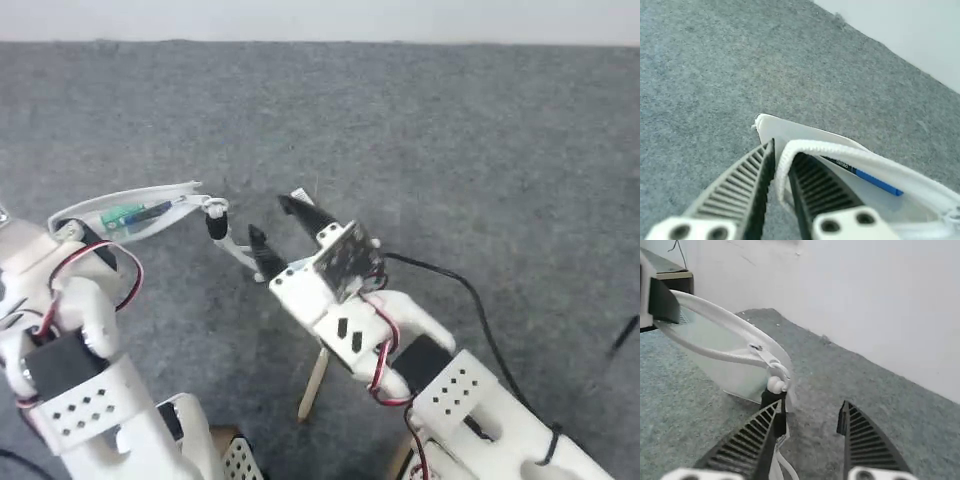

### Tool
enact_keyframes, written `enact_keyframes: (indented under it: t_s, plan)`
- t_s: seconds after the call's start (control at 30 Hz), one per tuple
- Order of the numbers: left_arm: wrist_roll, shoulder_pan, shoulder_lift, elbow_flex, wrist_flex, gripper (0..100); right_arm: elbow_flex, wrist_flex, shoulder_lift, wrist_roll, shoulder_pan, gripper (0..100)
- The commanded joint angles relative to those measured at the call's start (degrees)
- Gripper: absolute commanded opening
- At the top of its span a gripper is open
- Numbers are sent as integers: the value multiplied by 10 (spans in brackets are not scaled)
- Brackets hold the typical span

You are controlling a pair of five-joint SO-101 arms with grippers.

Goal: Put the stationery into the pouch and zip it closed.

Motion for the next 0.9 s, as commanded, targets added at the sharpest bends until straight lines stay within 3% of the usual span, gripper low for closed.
enact_keyframes:
  t_s: [0.0, 0.3, 0.87]
  plan:
    - [11, -2, -4, -4, -23, 10, -76, 77, -24, -31, 39, 162]
    - [11, -2, -4, -3, -23, 10, -179, 218, 70, -34, 101, 164]
    - [11, -2, -4, 1, -24, 10, -394, 225, 494, -31, 136, 165]
